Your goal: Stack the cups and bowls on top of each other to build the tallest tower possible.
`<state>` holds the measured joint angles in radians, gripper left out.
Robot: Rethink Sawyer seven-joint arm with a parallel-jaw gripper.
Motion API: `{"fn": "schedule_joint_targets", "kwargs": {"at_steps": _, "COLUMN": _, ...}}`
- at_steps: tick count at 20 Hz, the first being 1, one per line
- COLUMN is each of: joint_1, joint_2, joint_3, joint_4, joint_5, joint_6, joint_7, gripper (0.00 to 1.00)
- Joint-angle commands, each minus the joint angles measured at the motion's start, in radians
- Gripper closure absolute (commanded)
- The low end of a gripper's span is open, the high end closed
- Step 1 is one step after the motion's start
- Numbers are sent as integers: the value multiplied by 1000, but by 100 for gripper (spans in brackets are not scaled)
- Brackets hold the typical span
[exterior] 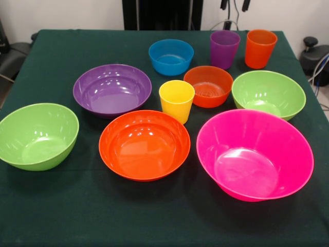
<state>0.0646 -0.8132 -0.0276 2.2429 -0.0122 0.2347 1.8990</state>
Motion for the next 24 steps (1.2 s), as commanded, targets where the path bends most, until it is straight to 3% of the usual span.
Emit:
{"fn": "schedule_joint_targets", "kwargs": {"at_steps": 1, "joint_1": -25, "joint_2": 29, "joint_3": 103, "joint_4": 78, "joint_5": 39, "joint_6": -76, "joint_7": 188, "gripper": 0}}
{"fn": "schedule_joint_targets", "kwargs": {"at_steps": 14, "joint_1": 6, "joint_2": 78, "joint_3": 58, "joint_4": 43, "joint_5": 9, "joint_6": -92, "joint_7": 175, "gripper": 0}}
{"fn": "schedule_joint_targets", "kwargs": {"at_steps": 24, "joint_1": 21, "joint_2": 95, "joint_3": 13, "joint_4": -54, "joint_5": -64, "joint_6": 40, "joint_7": 60, "gripper": 0}}
